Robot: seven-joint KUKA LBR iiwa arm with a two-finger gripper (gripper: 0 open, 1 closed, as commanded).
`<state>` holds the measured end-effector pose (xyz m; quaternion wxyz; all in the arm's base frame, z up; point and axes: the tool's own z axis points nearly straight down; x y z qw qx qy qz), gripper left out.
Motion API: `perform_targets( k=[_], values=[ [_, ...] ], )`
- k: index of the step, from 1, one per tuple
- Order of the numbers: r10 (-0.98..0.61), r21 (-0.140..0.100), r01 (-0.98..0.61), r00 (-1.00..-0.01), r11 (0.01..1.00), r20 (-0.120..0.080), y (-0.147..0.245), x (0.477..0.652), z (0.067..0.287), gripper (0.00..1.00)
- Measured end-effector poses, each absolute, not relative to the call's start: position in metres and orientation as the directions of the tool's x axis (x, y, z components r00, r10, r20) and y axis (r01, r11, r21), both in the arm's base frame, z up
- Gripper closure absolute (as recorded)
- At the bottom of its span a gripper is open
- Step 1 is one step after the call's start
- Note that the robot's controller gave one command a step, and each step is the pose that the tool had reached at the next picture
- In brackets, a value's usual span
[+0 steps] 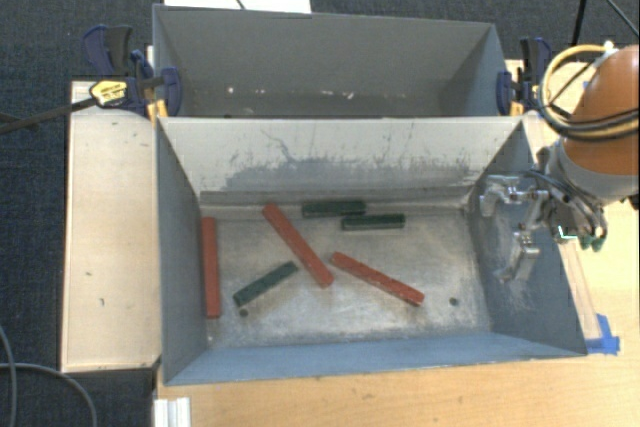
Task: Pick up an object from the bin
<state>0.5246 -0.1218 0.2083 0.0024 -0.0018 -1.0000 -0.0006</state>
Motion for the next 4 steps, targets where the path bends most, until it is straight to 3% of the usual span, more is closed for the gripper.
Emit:
perform_targets(
  k=[1,2,3,4],
  values=[
    [-0.178,0.005,-0.177,-0.984,0.984,0.005,-0.015,0.498,0.067,0.0],
    [-0.061,0.001,-0.061,-0.998,0.998,-0.006,-0.002,0.497,0.101,0.0],
    [0.157,0.0,0.157,-0.988,0.988,0.0,0.012,0.483,0.1,0.0],
    [0.452,0.001,0.452,-0.892,0.892,0.0,0.011,0.478,0.07,0.0]
  ],
)
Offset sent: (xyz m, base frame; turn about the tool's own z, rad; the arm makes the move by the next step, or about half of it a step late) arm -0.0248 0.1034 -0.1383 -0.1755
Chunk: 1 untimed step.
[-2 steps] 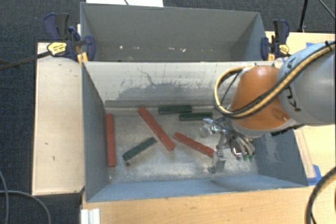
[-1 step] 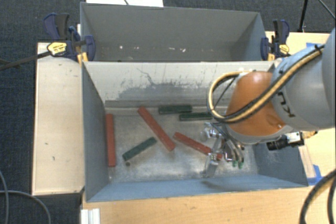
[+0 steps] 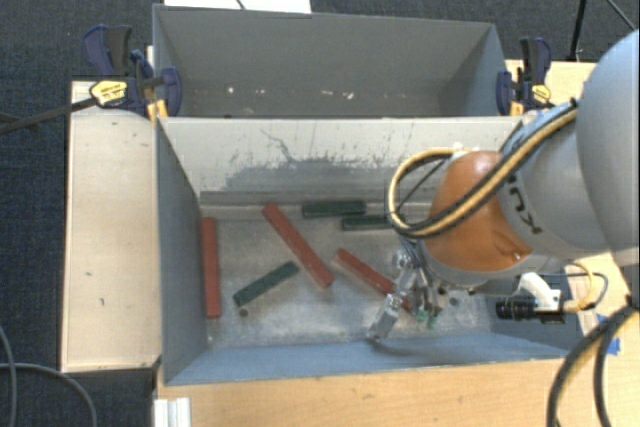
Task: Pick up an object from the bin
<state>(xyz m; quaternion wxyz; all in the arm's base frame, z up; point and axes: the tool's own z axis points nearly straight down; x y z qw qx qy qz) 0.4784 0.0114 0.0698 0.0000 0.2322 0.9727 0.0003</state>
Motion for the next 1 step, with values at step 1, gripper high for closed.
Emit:
perform_targets(
  k=[1],
  values=[
    [0.447,0.0,0.447,-0.895,0.895,0.0,0.0112,0.4786,0.0699,0.0]
  ],
)
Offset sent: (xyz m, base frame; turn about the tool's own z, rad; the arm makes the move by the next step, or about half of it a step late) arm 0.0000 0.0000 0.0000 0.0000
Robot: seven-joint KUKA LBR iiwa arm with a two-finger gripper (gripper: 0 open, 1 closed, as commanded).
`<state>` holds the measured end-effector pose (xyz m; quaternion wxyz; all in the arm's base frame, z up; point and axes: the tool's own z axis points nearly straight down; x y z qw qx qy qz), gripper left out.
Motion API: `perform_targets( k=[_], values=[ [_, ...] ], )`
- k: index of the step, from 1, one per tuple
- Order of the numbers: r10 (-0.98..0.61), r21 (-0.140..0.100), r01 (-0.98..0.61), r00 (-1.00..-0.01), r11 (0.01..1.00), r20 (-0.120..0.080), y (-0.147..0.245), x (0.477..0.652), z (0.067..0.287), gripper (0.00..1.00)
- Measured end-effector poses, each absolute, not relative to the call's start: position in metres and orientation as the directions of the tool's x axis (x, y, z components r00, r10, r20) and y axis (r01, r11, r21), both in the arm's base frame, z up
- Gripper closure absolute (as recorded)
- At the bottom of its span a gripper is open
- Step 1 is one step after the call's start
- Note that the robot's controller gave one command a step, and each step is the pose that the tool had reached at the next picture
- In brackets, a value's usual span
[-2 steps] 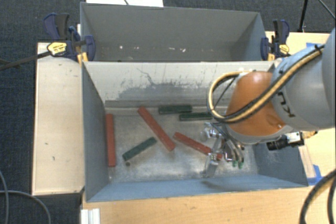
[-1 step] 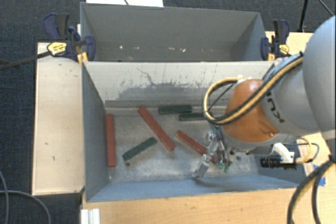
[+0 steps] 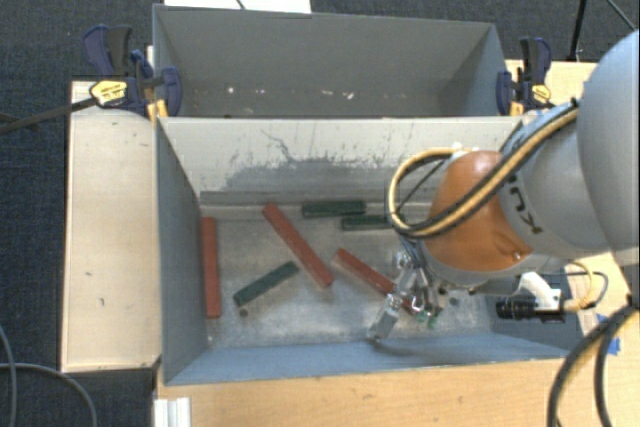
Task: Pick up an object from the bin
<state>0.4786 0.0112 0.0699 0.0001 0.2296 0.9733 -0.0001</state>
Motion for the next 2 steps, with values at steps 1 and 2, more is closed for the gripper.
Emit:
perform_targets(
  k=[1,2],
  values=[
    [0.444,0.0,0.444,-0.896,0.896,0.0,0.011,0.479,0.07,1.0],
    [0.438,0.004,0.438,-0.899,0.899,-0.008,0.011,0.481,0.159,1.0]
  ],
)
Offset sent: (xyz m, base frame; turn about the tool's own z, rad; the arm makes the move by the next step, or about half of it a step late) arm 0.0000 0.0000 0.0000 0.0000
